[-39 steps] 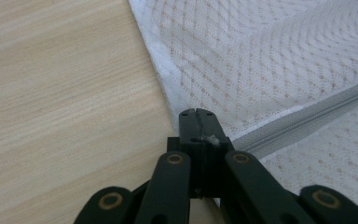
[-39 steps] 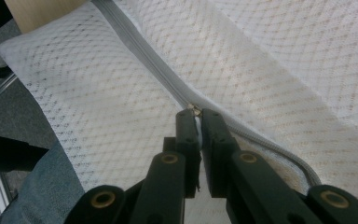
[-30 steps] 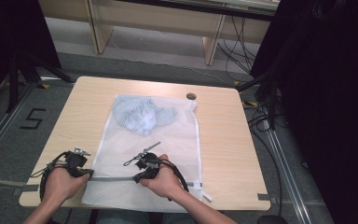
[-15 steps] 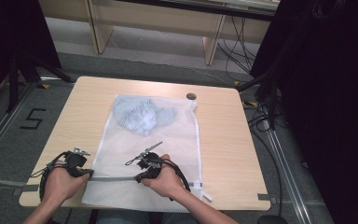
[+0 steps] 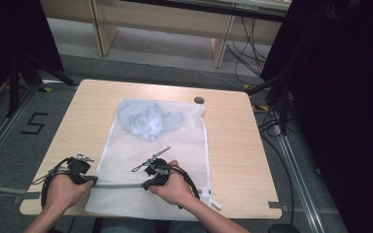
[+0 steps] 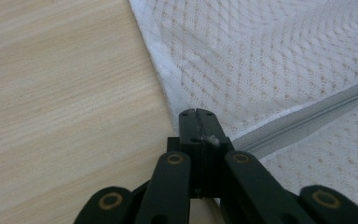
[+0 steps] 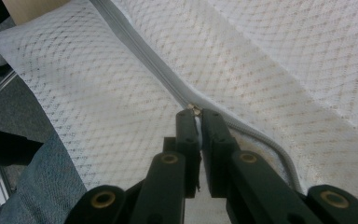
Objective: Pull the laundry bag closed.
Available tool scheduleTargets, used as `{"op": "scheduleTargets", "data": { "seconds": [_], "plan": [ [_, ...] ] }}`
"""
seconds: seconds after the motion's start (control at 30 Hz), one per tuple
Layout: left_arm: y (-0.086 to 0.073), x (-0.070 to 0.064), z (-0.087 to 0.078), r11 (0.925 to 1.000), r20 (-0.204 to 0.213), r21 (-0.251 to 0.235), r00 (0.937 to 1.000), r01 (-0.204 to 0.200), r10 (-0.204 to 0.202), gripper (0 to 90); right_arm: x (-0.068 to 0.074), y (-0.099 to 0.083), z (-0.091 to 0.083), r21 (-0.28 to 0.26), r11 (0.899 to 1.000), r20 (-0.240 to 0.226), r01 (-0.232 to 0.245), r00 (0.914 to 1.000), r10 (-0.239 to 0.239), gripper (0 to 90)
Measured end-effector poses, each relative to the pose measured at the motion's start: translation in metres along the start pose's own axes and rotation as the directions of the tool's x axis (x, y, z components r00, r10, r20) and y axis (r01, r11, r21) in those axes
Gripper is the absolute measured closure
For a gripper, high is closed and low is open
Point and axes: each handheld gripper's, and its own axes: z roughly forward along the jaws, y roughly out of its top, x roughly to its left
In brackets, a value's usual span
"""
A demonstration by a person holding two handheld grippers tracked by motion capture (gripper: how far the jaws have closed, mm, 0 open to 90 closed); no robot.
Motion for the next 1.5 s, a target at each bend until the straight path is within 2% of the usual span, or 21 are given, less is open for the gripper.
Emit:
{"op": "scheduleTargets", "data": {
  "seconds": [0.1,0.13,0.3,0.33,0.37,0.4,0.53,0.6,0.63,0.7,0.77,0.8,0.83,0.9,0.97,1.0,1.17,1.2,1.23,1.3,1.5],
  "plan": [
    [0.001,0.0,-0.001,0.9997,0.002,0.025,1.0,-0.004,0.004,89.7,-0.002,0.0,-0.002,0.009,1.0,0.007,0.011,0.9999,-0.011,87.0],
    [0.0,0.0,0.0,1.0,0.001,0.001,1.0,0.0,0.0,89.7,-0.002,0.0,-0.002,0.005,1.0,0.004,0.001,1.0,-0.001,87.0],
    [0.001,0.001,-0.002,0.9996,0.002,0.028,1.0,-0.007,0.007,89.7,-0.002,-0.001,-0.003,0.004,1.0,0.008,0.007,0.9999,-0.007,87.0],
    [0.001,0.001,-0.002,0.9996,0.002,0.028,1.0,-0.007,0.007,89.7,-0.002,-0.001,-0.003,0.0,1.0,0.008,0.002,1.0,-0.002,87.0],
    [0.0,0.0,0.0,1.0,0.002,0.006,1.0,-0.002,0.002,89.7,-0.003,-0.002,-0.003,0.001,1.0,0.003,0.002,1.0,-0.002,87.0],
    [0.001,0.001,-0.002,0.9996,-0.002,0.026,0.9999,-0.011,0.011,89.7,-0.003,-0.002,-0.003,0.0,1.0,0.004,0.002,1.0,-0.002,87.0],
    [0.0,0.001,0.0,1.0,0.002,0.003,1.0,0.002,-0.002,89.7,-0.003,-0.003,-0.004,0.003,1.0,0.0,-0.002,1.0,0.002,87.0],
    [0.0,0.0,0.0,1.0,0.001,0.004,1.0,0.005,-0.005,89.7,-0.002,-0.003,-0.004,0.011,1.0,-0.01,-0.005,0.9999,0.005,87.0],
    [0.001,-0.001,0.0,0.9998,-0.006,0.02,0.9999,0.01,-0.009,89.7,-0.003,-0.003,-0.004,0.015,1.0,-0.012,0.006,0.9999,-0.005,87.0],
    [0.001,-0.001,0.0,1.0,-0.006,0.003,1.0,0.002,-0.002,89.7,-0.002,-0.003,-0.006,0.015,1.0,-0.008,0.008,0.9999,-0.008,87.0],
    [0.001,-0.001,0.0,0.9998,-0.01,0.018,0.9999,0.012,-0.012,89.7,-0.003,-0.003,-0.009,0.024,1.0,0.001,-0.009,1.0,0.009,87.0],
    [0.002,0.0,-0.001,0.9997,-0.007,0.023,1.0,-0.004,0.004,89.7,-0.004,-0.003,-0.009,0.024,1.0,0.001,-0.009,1.0,0.009,87.0],
    [0.001,-0.001,0.0,0.9999,-0.01,0.013,0.9999,-0.003,0.003,89.7,-0.005,-0.003,-0.01,0.028,1.0,0.001,-0.012,0.9999,0.012,87.0],
    [0.001,0.0,-0.001,0.9996,0.0,0.028,1.0,-0.001,0.001,89.7,-0.006,-0.003,-0.009,0.016,1.0,0.002,-0.009,1.0,0.009,87.0],
    [0.0,0.0,0.0,1.0,0.002,0.003,1.0,0.004,-0.004,89.7,-0.008,-0.004,-0.009,0.015,1.0,0.003,-0.016,0.9999,0.016,87.0],
    [0.001,0.0,-0.001,0.9998,0.001,0.02,1.0,-0.001,0.001,89.7,-0.008,-0.004,-0.009,0.016,1.0,0.007,-0.013,0.9999,0.013,87.0],
    [0.001,-0.001,0.0,0.9998,-0.009,0.016,0.9999,0.009,-0.009,89.7,-0.008,-0.004,-0.011,0.006,1.0,0.004,-0.014,0.9999,0.014,87.0],
    [0.001,-0.001,-0.001,0.9997,-0.003,0.024,1.0,-0.004,0.004,89.7,-0.008,-0.005,-0.011,0.002,1.0,0.003,-0.019,0.9998,0.019,87.0],
    [0.001,-0.001,0.0,1.0,-0.005,0.001,1.0,0.0,0.0,89.7,-0.008,-0.005,-0.012,0.0,1.0,0.003,-0.019,0.9998,0.019,87.0],
    [0.001,-0.001,-0.001,0.9998,-0.006,0.016,0.9999,-0.011,0.011,89.7,-0.009,-0.006,-0.012,0.0,1.0,0.002,-0.021,0.9998,0.021,87.0],
    [0.001,-0.001,0.0,1.0,-0.004,0.006,1.0,-0.001,0.001,89.7,-0.009,-0.006,-0.014,-0.007,1.0,0.007,-0.022,0.9997,0.022,87.0]
  ]
}}
